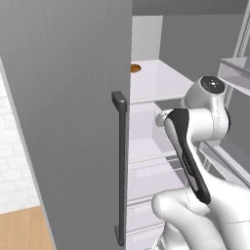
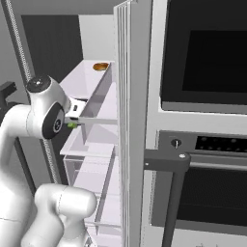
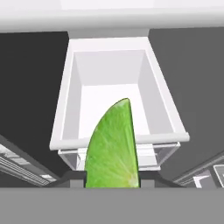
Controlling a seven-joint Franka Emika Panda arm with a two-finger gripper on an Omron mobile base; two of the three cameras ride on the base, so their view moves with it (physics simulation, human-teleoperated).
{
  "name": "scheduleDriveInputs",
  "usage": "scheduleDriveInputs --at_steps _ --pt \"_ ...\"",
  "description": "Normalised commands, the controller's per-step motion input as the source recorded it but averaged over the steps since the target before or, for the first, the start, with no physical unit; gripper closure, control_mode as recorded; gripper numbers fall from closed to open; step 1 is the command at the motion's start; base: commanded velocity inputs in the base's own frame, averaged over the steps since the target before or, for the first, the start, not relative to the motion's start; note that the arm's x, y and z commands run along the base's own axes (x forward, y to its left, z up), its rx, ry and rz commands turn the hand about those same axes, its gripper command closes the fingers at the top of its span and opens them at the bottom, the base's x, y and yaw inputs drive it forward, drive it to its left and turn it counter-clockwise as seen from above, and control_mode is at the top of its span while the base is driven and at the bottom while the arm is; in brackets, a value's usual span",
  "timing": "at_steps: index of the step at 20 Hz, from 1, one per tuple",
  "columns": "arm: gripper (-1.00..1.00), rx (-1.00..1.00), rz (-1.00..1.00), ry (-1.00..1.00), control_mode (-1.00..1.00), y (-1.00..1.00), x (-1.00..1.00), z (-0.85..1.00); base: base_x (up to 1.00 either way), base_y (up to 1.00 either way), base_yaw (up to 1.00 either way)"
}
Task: Grab a lemon wedge from the fridge and one ice cube from the ice bowl, and put them in the glass of lemonade.
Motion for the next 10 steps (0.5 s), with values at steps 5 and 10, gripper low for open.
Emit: scheduleDriveInputs --at_steps 5,10 --pt "1.0 0.0 0.0 0.02 -1.0 0.0 -0.19 -0.04 0.0 0.0 0.0" --pt "1.0 0.0 0.0 0.0 1.0 0.0 -0.09 0.0 -0.16 0.0 0.0"
